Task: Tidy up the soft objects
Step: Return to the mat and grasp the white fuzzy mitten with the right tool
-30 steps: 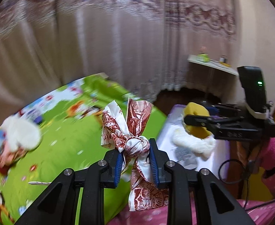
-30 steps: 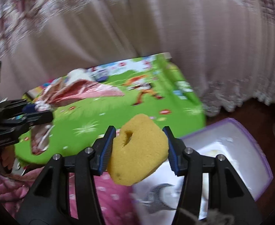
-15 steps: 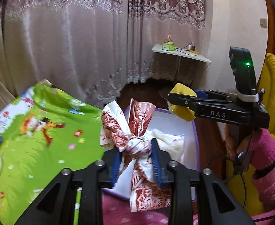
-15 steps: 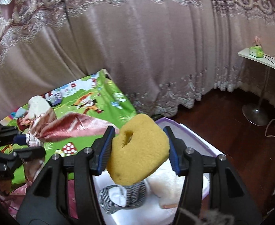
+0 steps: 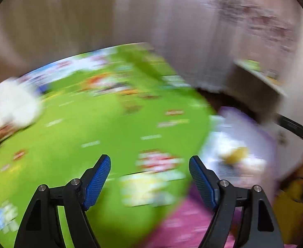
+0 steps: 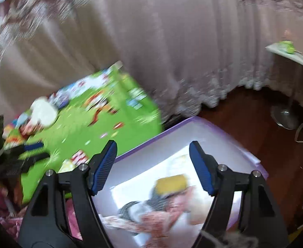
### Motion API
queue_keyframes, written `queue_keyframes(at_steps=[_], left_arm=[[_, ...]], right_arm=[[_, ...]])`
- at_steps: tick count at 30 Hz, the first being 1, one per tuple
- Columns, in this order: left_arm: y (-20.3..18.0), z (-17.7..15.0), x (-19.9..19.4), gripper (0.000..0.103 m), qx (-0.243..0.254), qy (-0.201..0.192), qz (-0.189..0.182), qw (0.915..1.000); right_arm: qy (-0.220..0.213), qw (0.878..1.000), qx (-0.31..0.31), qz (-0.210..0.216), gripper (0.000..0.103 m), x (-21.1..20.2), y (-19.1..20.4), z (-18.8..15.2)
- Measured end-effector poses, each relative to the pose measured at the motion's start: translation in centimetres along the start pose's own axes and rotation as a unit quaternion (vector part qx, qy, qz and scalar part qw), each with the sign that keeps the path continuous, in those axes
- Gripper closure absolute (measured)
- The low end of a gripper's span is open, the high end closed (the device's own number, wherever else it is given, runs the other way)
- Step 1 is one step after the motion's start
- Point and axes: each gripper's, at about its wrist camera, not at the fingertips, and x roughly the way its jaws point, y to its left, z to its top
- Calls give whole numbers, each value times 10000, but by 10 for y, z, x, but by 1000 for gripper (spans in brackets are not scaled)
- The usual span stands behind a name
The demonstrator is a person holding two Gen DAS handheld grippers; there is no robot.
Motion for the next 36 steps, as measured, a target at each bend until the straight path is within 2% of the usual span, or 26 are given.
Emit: queue_keyframes(at_steps=[2, 4, 6, 8, 13, 15, 18, 24, 28, 36], left_arm=[[52, -13, -3, 24, -326, -21, 677, 9972], [96, -27, -6, 24, -588, -15, 1176, 9913], [144, -38, -9, 24, -871, 13, 1703, 9815], [184, -50, -13, 24, -1236, 38, 2036, 9712], [254, -75, -29, 24, -2052, -101, 2453, 9474], [268, -84, -32, 24, -2259, -184, 2512, 9410], [282, -96, -35, 24, -2603, -316, 2486, 9325], [295, -108, -41, 21, -3146, -357, 2103, 9249], [295, -108, -39, 17, -3192, -393, 1998, 9256], [295, -106, -36, 12, -3140, -362, 1951, 9284]], right_arm=[[219, 9988, -397, 192, 28, 18, 30, -4], [476, 9952, -742, 427, 28, 37, 61, -7], [748, 9878, -1170, 705, 28, 57, 99, -13], [936, 9794, -1552, 896, 27, 73, 130, -20], [1311, 9553, -2189, 1492, 27, 111, 205, -31], [1372, 9499, -2235, 1704, 27, 127, 228, -27], [1396, 9484, -2099, 1926, 27, 148, 261, -18], [1344, 9453, -2030, 2172, 27, 209, 350, 6], [1302, 9440, -2044, 2238, 27, 257, 415, 31], [1094, 9582, -1523, 2161, 27, 321, 519, 82]])
